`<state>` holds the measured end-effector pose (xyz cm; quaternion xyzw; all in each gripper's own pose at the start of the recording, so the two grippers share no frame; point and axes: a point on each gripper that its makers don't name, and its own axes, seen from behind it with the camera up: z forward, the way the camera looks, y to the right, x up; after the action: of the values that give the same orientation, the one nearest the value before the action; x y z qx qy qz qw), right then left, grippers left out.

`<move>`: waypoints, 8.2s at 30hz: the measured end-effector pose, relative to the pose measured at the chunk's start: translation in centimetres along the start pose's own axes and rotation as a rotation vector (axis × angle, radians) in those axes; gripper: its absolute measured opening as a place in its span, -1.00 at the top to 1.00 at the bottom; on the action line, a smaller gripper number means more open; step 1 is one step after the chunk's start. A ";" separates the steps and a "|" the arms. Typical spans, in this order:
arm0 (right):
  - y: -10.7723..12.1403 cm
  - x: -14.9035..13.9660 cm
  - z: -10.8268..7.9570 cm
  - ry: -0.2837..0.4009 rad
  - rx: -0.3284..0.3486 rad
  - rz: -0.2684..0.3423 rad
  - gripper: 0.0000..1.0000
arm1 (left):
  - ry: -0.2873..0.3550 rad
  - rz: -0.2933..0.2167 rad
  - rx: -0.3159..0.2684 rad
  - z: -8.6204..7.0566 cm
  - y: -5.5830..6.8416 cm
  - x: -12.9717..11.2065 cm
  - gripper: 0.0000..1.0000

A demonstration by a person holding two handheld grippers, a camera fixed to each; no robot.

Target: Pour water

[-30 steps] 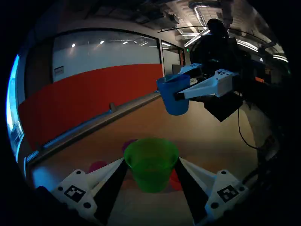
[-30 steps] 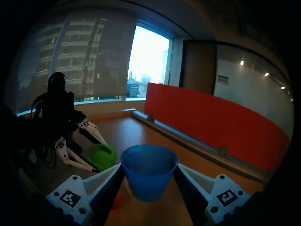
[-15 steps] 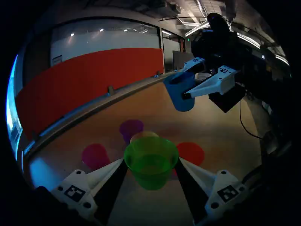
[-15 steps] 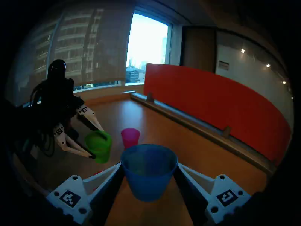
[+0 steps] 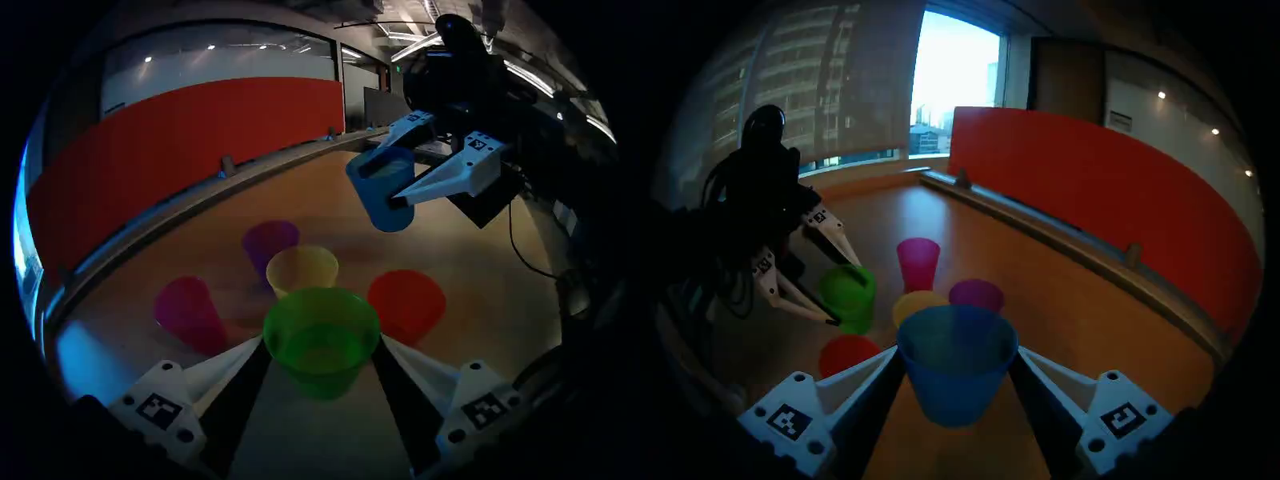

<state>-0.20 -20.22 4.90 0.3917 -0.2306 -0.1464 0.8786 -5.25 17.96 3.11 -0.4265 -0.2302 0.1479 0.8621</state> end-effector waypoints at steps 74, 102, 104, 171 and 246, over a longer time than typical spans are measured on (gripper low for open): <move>-1.5 -8.0 4.1 -0.114 -0.009 0.045 -0.80 | -0.093 0.002 -0.031 -2.1 0.2 -5.3 -1.00; -1.4 -9.1 -0.5 -0.116 -0.059 0.058 -0.99 | -0.047 -0.030 0.049 -5.4 0.5 -4.8 -1.00; -1.3 -9.2 -1.2 -0.112 -0.067 0.059 -0.99 | -0.035 -0.032 0.060 -5.9 0.6 -4.7 -1.00; 9.5 -3.7 -27.6 0.657 -0.898 0.288 -0.98 | 0.591 -0.337 0.821 -21.3 -6.3 0.9 -0.99; 10.9 -5.7 -26.7 0.550 -0.941 0.312 -0.98 | 0.500 -0.323 0.920 -16.5 -8.6 -5.2 -0.99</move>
<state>9.65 5.97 -4.16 -0.0573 0.0417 0.0057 0.9975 -0.53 -0.46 -0.12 0.0131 0.0075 -0.0069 0.9999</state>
